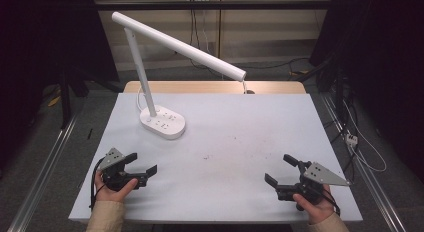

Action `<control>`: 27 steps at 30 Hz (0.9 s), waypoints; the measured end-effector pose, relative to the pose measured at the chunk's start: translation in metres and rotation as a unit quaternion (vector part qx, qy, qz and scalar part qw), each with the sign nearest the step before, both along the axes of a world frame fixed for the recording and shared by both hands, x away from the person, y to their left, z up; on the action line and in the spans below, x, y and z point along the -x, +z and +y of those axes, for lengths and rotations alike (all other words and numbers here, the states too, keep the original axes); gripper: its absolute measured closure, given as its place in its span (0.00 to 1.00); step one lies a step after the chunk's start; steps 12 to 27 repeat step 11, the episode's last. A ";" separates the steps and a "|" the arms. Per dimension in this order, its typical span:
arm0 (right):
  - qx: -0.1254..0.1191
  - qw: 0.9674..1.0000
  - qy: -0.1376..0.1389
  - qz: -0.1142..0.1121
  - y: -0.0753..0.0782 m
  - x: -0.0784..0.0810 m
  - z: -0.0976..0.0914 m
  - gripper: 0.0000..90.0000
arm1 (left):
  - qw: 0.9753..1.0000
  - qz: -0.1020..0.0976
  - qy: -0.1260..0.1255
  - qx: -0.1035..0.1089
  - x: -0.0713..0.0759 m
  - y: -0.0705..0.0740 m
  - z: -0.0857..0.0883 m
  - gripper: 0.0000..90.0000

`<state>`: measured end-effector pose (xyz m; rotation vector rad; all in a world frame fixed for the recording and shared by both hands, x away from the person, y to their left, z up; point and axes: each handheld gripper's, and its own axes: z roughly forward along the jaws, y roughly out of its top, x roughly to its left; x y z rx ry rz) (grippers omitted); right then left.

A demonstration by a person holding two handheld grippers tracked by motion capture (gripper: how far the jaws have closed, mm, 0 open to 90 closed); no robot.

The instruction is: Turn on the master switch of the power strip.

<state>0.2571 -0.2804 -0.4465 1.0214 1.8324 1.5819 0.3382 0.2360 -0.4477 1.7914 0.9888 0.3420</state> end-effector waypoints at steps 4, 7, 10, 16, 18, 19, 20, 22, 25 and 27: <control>0.000 1.000 0.000 0.001 0.000 0.000 0.000 0.05 | 1.000 -0.001 0.002 -0.006 0.000 -0.001 -0.001 0.05; 0.000 1.000 0.000 0.001 0.000 0.000 0.000 0.05 | 1.000 -0.002 0.000 -0.005 0.000 -0.001 -0.001 0.05; 0.000 1.000 0.000 0.002 0.000 0.000 0.000 0.05 | 1.000 -0.001 0.003 -0.006 -0.001 -0.002 -0.001 0.05; 0.000 1.000 -0.001 0.001 0.000 0.000 0.000 0.05 | 1.000 0.000 0.007 -0.008 -0.002 -0.003 -0.001 0.05; 0.000 1.000 -0.001 0.001 0.000 0.000 0.000 0.05 | 1.000 0.000 0.007 -0.008 -0.002 -0.003 -0.001 0.05; 0.000 1.000 -0.001 0.001 0.000 0.000 0.000 0.05 | 1.000 0.000 0.007 -0.008 -0.002 -0.003 -0.001 0.05; 0.000 1.000 -0.001 0.001 0.000 0.000 0.000 0.05 | 1.000 0.000 0.007 -0.008 -0.002 -0.003 -0.001 0.05; 0.000 1.000 -0.001 0.001 0.000 0.000 0.000 0.05 | 1.000 0.000 0.007 -0.008 -0.002 -0.003 -0.001 0.05; 0.000 1.000 -0.001 0.001 0.000 0.000 0.000 0.05 | 1.000 0.000 0.007 -0.008 -0.002 -0.003 -0.001 0.05; 0.000 1.000 -0.001 0.001 0.000 0.000 0.000 0.05 | 1.000 0.000 0.007 -0.008 -0.002 -0.003 -0.001 0.05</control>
